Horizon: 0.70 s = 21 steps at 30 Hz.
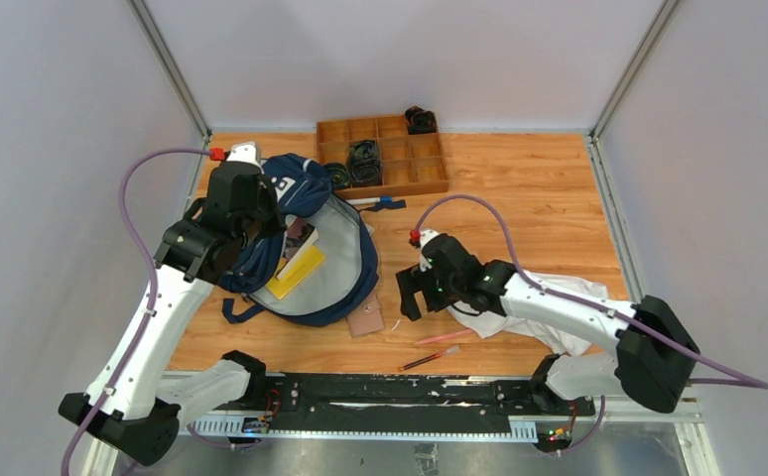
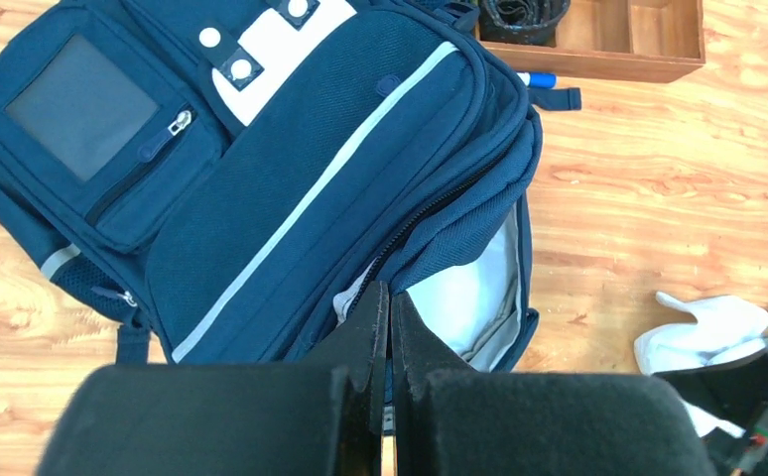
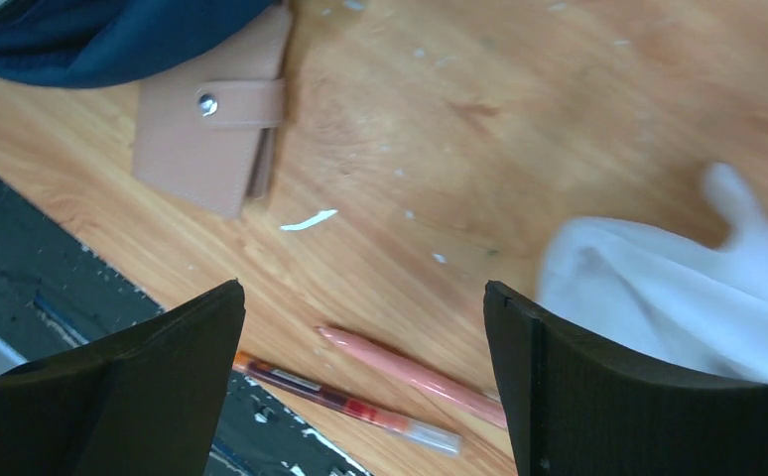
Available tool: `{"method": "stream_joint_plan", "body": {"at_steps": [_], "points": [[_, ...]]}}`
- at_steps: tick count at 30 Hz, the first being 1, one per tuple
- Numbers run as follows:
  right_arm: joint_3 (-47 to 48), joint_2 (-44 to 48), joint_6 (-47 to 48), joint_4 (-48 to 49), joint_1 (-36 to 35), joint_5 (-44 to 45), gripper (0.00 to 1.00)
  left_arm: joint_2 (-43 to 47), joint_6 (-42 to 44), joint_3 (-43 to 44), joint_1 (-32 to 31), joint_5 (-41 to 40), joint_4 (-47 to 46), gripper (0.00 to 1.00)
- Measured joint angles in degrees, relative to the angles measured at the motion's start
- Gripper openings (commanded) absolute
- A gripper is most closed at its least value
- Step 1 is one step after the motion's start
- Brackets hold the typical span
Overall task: Pack the student bag
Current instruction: Move the personal item to the center of the board.
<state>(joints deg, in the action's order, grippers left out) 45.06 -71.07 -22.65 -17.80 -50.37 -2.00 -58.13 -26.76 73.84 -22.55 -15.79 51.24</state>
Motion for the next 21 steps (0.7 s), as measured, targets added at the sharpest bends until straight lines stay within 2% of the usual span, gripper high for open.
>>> {"method": "stream_joint_plan", "body": {"at_steps": [6, 11, 16, 21], "points": [[0.1, -7.8, -0.7, 6.0, -3.3, -4.7, 0.88, 0.1, -0.4, 0.1, 2.1, -1.0, 0.6, 0.00], [3.0, -15.3, -2.6, 9.7, -5.4, -7.5, 0.88, 0.4, -0.8, 2.0, 6.4, -3.3, 2.4, 0.00], [4.1, -19.6, -5.4, 12.8, -5.9, -9.6, 0.87, 2.8, -0.6, 3.8, 7.4, -5.5, 3.1, 0.00], [6.3, -23.3, -7.1, 14.7, -6.7, -10.5, 0.79, 4.7, -0.2, 3.8, 7.5, -6.3, 4.3, 0.00]]}}
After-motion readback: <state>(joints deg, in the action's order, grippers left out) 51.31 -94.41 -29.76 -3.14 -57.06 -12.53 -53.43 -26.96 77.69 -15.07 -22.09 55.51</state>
